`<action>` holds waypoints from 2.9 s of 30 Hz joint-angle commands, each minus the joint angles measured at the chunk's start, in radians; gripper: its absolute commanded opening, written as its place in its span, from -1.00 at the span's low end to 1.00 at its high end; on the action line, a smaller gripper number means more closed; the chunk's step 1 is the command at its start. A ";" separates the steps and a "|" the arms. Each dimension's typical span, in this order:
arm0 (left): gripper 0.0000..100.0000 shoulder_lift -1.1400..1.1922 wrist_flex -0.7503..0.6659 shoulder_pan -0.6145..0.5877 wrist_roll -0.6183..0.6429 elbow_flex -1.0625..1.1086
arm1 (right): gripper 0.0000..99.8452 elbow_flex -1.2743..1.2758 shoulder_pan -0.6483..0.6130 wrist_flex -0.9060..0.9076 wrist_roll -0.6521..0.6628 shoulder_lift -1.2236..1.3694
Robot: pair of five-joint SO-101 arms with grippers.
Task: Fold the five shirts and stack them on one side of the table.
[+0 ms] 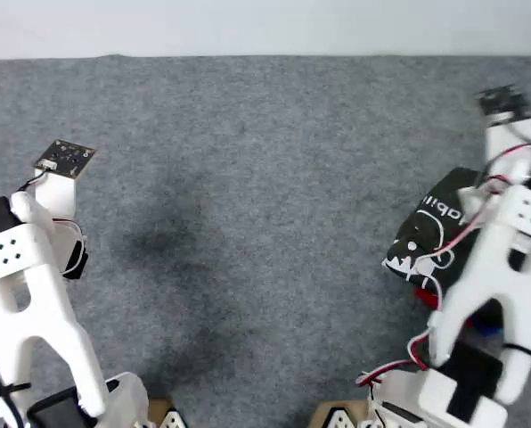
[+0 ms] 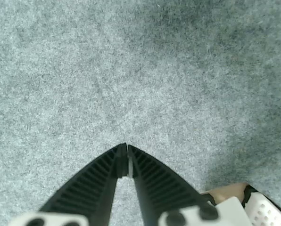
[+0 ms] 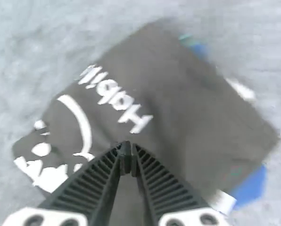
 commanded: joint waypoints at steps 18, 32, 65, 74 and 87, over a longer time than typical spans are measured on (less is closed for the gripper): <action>-0.99 -0.009 0.009 0.008 0.003 -0.030 | -0.98 0.140 -0.038 -0.248 -0.014 0.185; -0.99 -0.221 0.023 0.025 0.015 -0.035 | -0.98 0.083 -0.133 0.171 -0.017 -0.262; -0.99 -1.254 -0.488 0.270 0.643 0.992 | -0.98 1.134 -0.283 -0.143 -0.638 -1.198; -0.99 -1.450 -0.482 0.520 0.694 1.199 | -0.98 1.485 -0.469 -0.134 -0.632 -1.612; -0.99 -1.452 -0.549 0.617 0.686 1.331 | -0.98 1.668 -0.512 -0.081 -0.632 -1.699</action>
